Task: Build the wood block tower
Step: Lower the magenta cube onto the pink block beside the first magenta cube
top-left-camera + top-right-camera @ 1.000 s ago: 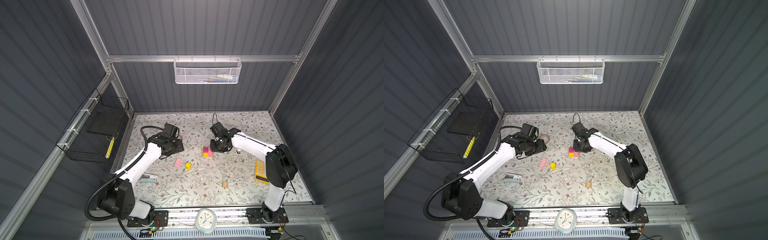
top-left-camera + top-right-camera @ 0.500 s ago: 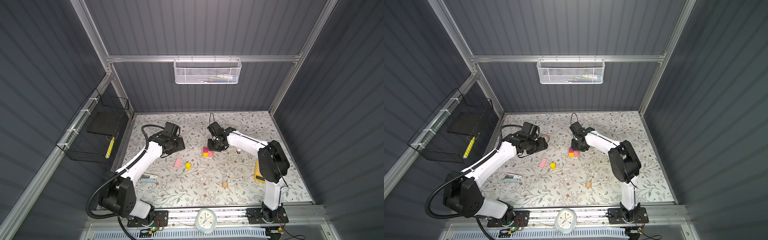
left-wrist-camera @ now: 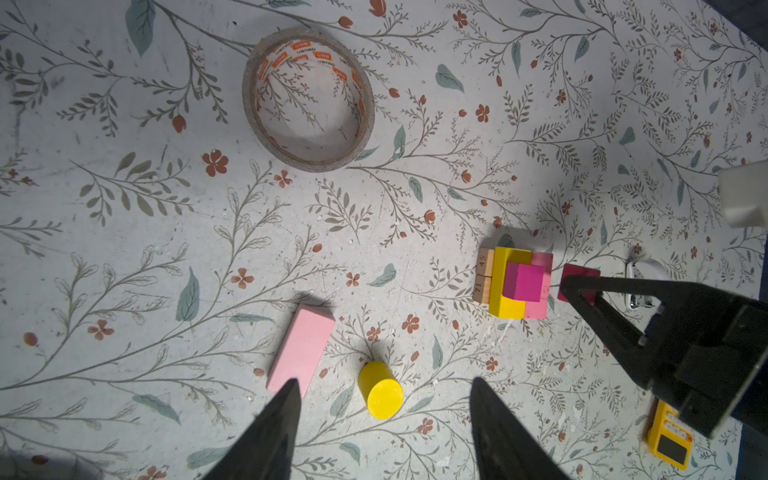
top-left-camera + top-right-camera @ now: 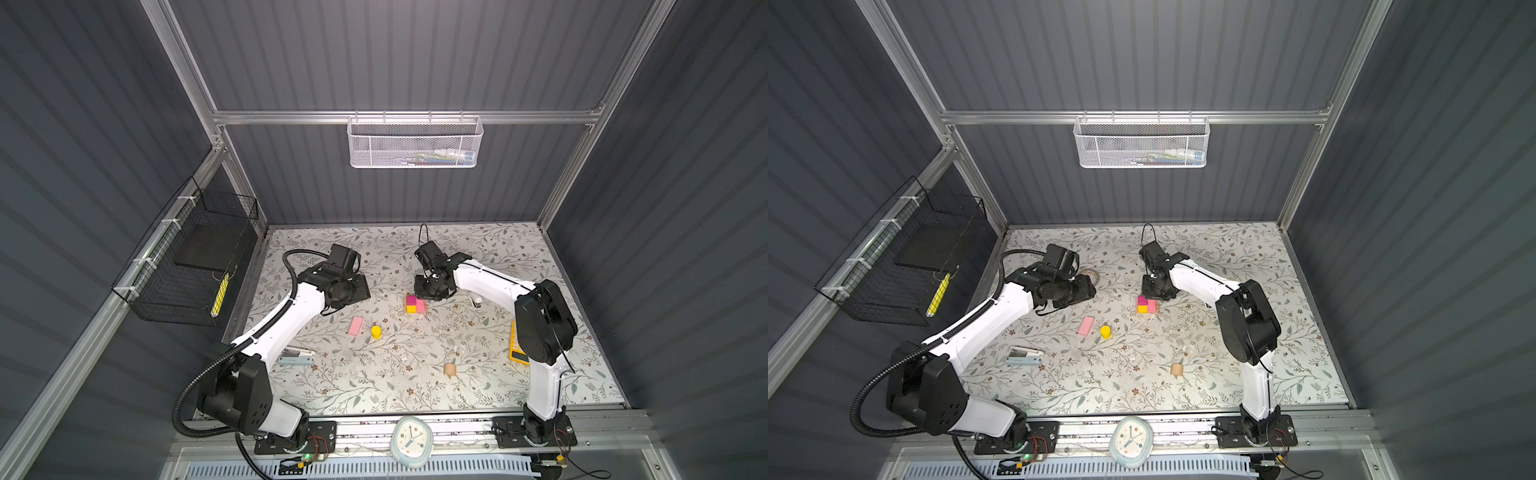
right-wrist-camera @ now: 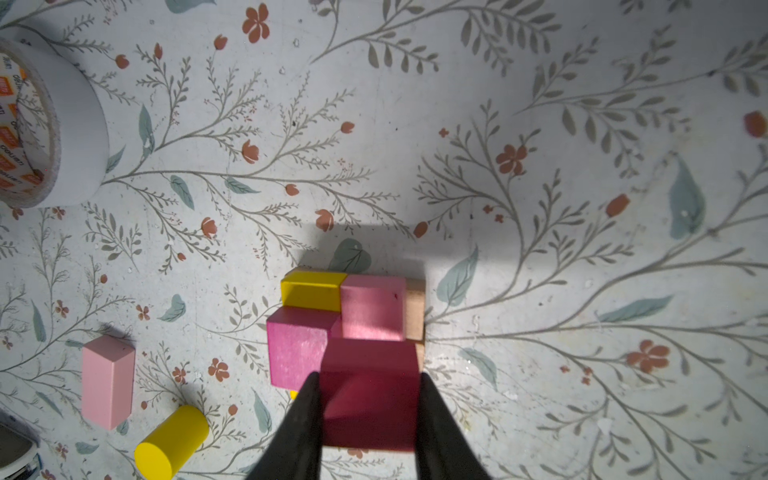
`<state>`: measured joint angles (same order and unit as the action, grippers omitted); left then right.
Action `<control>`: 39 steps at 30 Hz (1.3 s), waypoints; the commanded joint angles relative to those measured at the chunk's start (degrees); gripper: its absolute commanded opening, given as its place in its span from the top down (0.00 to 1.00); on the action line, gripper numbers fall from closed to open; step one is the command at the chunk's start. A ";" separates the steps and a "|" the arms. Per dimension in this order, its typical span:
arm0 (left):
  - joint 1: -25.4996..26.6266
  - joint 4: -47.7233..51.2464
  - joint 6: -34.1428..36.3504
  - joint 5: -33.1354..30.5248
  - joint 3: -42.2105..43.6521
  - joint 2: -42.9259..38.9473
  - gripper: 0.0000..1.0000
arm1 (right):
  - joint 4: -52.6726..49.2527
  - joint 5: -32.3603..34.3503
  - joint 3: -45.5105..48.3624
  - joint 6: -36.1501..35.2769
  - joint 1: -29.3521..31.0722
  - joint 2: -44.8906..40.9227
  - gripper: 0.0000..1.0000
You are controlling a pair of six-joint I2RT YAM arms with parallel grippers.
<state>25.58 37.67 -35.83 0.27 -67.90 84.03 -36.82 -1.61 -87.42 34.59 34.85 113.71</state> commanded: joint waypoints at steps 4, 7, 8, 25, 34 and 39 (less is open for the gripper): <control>0.43 0.95 -0.43 0.62 -1.36 0.05 0.35 | -0.66 -0.37 -1.19 0.12 -0.16 1.89 0.69; 0.43 1.05 -0.38 0.61 -1.44 0.04 0.35 | -0.79 -0.50 -1.27 0.17 -0.19 2.10 0.69; 0.41 1.00 -0.34 0.61 -1.45 0.03 0.35 | -0.77 -0.57 -1.26 0.14 -0.16 2.13 0.69; 0.43 1.18 -0.20 0.52 -1.45 0.16 0.35 | -0.96 -0.57 -1.53 0.26 -0.30 2.39 0.63; 0.43 1.40 -0.19 0.34 -1.34 -0.16 0.35 | -1.06 -0.66 -1.62 0.18 -0.31 2.44 0.61; 0.39 1.40 -0.20 0.34 -1.31 -0.23 0.35 | -1.09 -0.60 -1.53 0.22 -0.31 2.48 0.61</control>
<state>25.58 37.69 -35.81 0.25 -67.90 84.03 -36.88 -2.22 -87.90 34.65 34.85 115.59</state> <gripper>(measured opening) 0.651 0.389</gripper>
